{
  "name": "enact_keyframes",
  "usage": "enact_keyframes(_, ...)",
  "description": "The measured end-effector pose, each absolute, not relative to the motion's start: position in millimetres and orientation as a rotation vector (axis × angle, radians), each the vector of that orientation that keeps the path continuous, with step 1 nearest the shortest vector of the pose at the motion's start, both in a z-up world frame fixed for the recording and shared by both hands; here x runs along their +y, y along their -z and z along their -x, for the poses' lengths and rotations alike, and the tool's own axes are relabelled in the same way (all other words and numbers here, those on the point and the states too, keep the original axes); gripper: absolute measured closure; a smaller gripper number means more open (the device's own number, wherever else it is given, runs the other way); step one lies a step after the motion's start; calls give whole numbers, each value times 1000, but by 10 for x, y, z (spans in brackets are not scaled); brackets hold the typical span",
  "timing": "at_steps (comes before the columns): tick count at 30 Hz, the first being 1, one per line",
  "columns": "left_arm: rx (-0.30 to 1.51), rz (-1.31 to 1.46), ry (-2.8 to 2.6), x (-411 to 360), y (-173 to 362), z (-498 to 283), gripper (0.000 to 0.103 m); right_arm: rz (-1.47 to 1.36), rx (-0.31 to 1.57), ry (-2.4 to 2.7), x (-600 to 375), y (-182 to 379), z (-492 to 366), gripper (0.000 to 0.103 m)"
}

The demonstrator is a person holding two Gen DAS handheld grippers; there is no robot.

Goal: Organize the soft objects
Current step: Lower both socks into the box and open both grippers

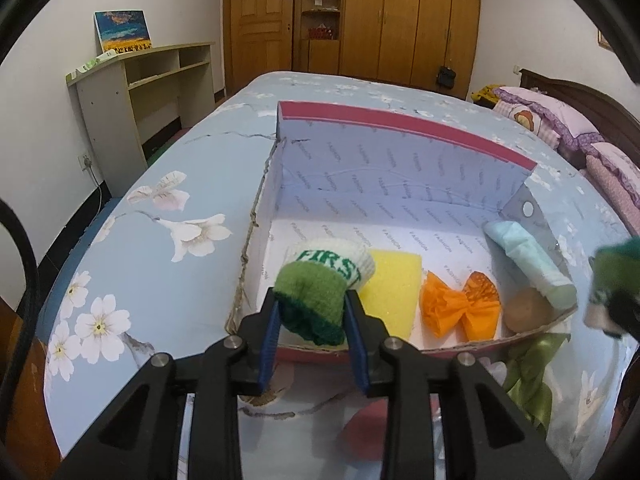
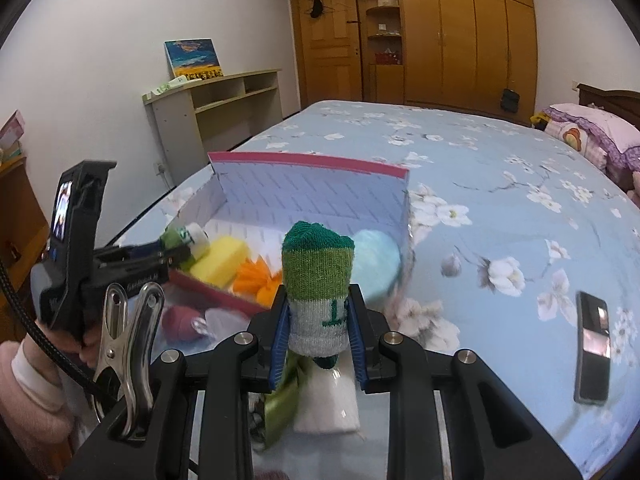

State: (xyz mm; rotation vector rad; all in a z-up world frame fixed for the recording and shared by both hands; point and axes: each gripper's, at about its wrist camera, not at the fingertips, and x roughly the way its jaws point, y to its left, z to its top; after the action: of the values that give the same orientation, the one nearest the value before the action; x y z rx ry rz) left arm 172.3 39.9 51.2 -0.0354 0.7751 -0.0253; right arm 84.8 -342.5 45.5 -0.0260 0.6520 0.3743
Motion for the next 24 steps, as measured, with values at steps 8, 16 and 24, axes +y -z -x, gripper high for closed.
enact_keyframes(8,781,36,35,375,-515,-1711,68,-3,677,-396,-3237,-376,-1252,76)
enact_keyframes(16,783,54,45,343,-531,-1699,55,-26,694,-394,-3107,-244,-1500,76)
enact_keyframes(24,773,53,45,297,-540,-1679,45,-59,726,-386,-3137,-107,-1615,76)
